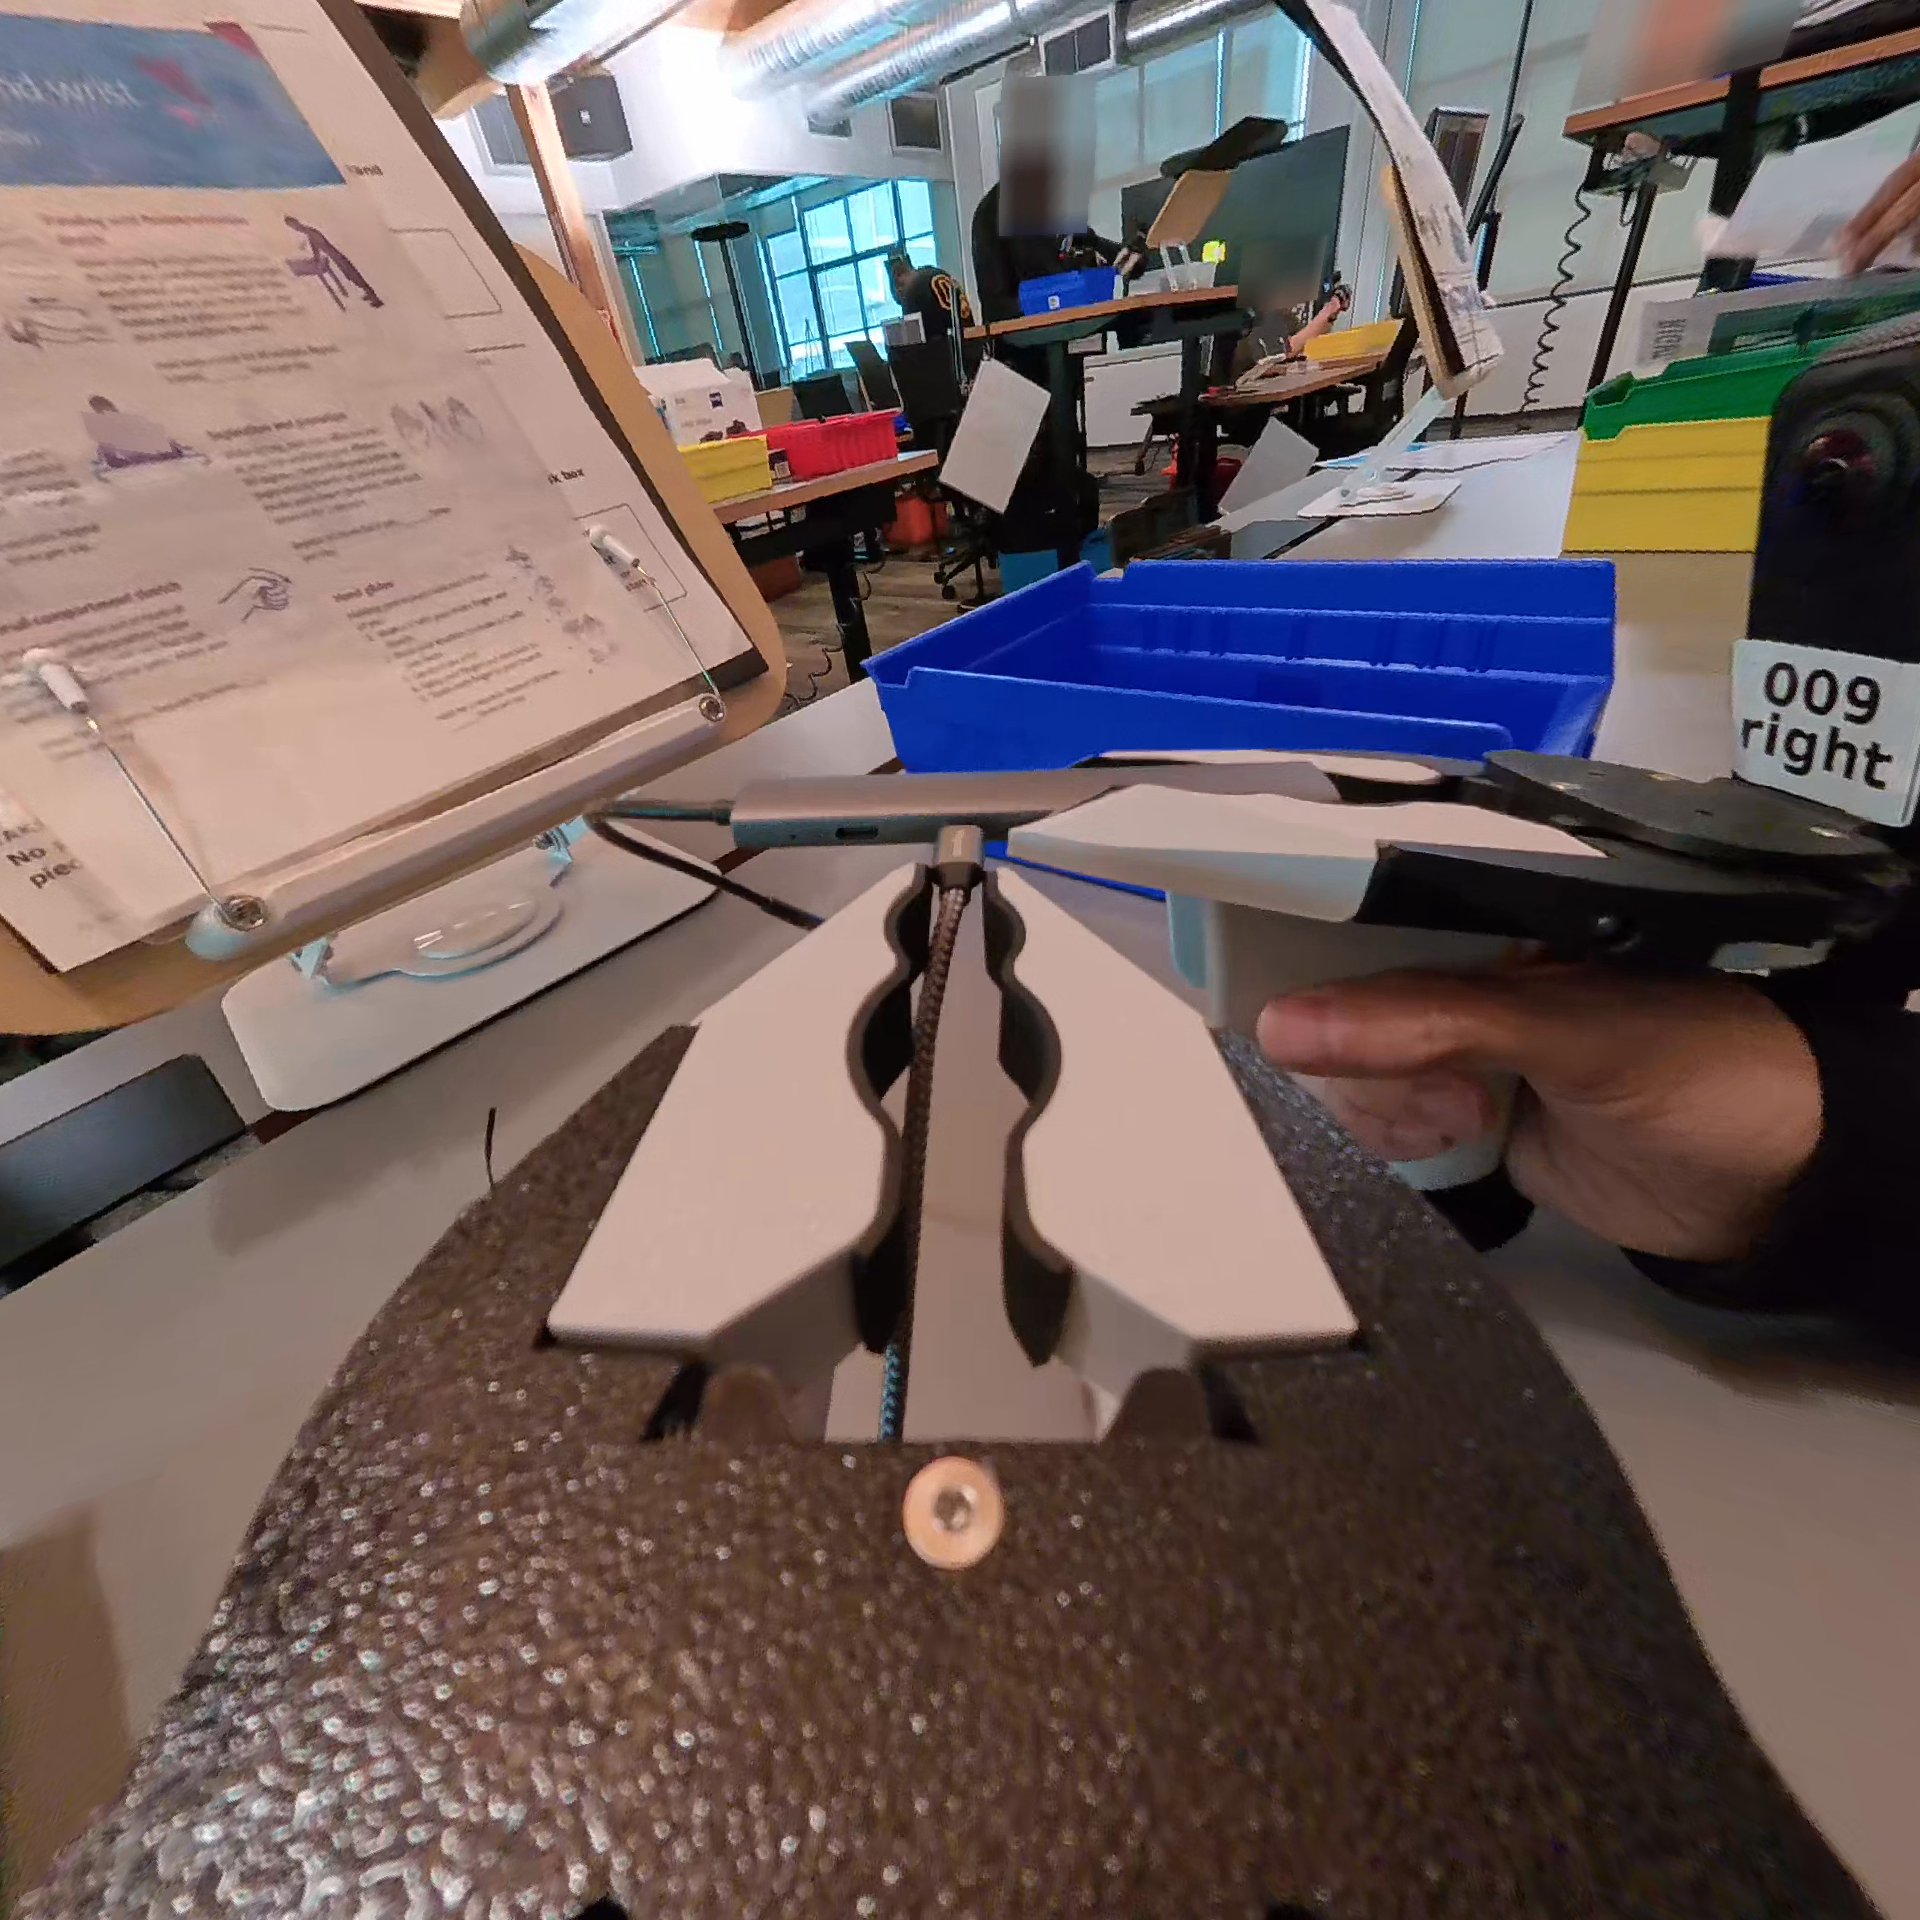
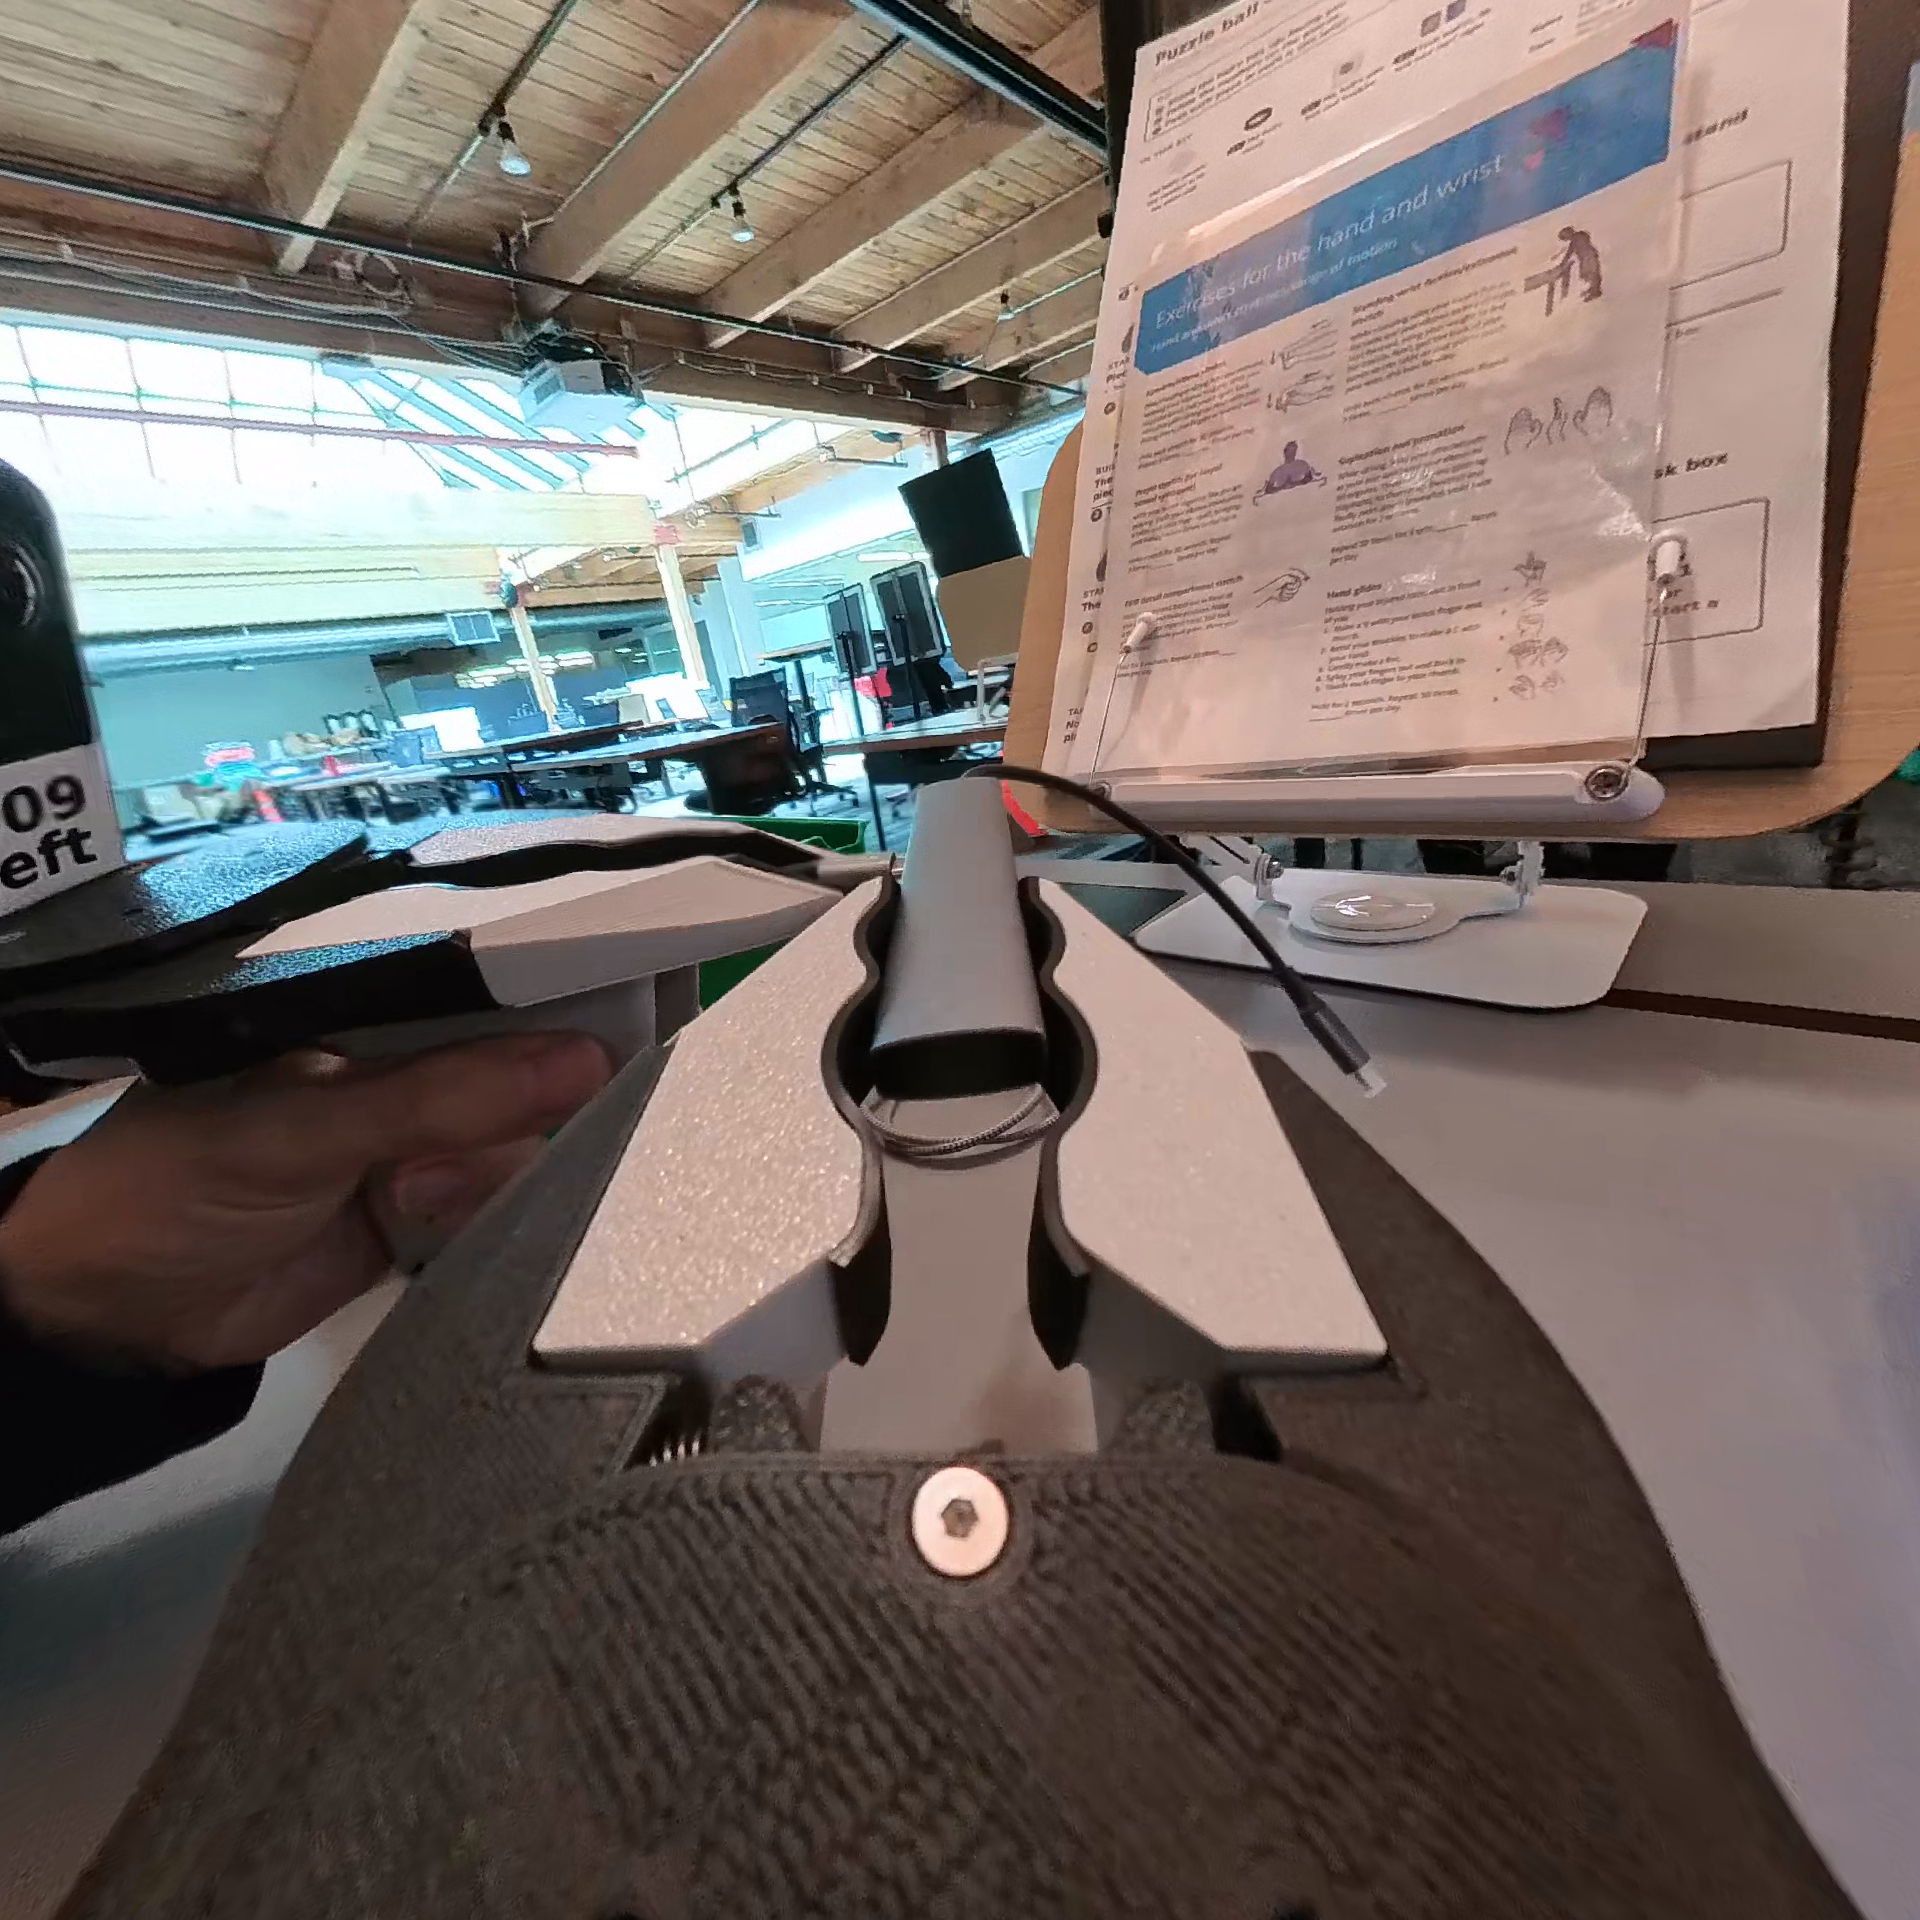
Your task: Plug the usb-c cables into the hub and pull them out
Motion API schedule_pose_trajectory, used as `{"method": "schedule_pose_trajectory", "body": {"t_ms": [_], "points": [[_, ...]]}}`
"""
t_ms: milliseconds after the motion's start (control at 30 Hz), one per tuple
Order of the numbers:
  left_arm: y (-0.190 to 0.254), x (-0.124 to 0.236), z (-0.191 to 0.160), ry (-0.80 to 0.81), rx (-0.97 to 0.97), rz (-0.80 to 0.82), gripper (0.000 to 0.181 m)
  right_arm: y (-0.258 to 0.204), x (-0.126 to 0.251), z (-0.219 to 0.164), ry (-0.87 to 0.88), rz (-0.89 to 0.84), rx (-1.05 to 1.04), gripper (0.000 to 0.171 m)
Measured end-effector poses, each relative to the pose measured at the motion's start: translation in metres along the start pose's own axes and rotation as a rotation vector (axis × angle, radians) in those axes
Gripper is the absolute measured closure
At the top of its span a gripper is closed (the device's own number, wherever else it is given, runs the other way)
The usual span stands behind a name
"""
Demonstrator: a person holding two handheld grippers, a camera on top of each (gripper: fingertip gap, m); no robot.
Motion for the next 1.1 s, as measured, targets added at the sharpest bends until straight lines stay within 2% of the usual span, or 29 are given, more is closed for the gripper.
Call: {"method": "schedule_pose_trajectory", "body": {"t_ms": [167, 300, 600, 700, 800, 900, 967, 1033, 1100], "points": [[-0.003, 0.003, 0.001, -0.031, -0.086, 0.068, 0.175, -0.002, -0.004, -0.011, -0.085, 0.032, 0.003, 0.148], [-0.005, 0.001, -0.005, -0.103, -0.151, 0.109, 0.175, -0.002, -0.006, -0.014, -0.103, -0.023, 0.079, 0.149], [-0.010, -0.001, -0.014, -0.124, -0.113, 0.075, 0.175, -0.004, -0.008, -0.013, -0.139, -0.120, 0.269, 0.149], [-0.008, 0.000, -0.007, -0.063, -0.059, 0.058, 0.173, -0.002, -0.007, -0.006, -0.098, -0.119, 0.250, 0.149], [-0.002, 0.021, 0.013, 0.011, -0.052, 0.014, 0.157, 0.015, 0.001, 0.000, -0.072, -0.180, 0.240, 0.149], [-0.012, 0.063, 0.039, 0.078, 0.042, 0.011, 0.157, 0.033, 0.010, 0.000, -0.077, -0.221, 0.210, 0.149], [-0.036, 0.087, 0.035, -0.051, 0.091, 0.066, 0.158, 0.041, 0.013, 0.002, -0.071, -0.233, 0.197, 0.149], [-0.072, 0.111, 0.009, -0.302, 0.097, 0.165, 0.153, 0.042, 0.013, 0.003, -0.069, -0.233, 0.187, 0.149], [-0.124, 0.145, -0.030, -0.571, 0.165, 0.352, 0.135, 0.040, 0.013, 0.004, -0.066, -0.228, 0.191, 0.149]]}}
Point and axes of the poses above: each gripper's, where its closed fingertips meet, x back along the fingers, z out of its top, y = z × x across the jaws, the point moved 2 cm from there along x, back along the fingers, and after that the axes turned 12 degrees about -y, right-handed, at the moved point
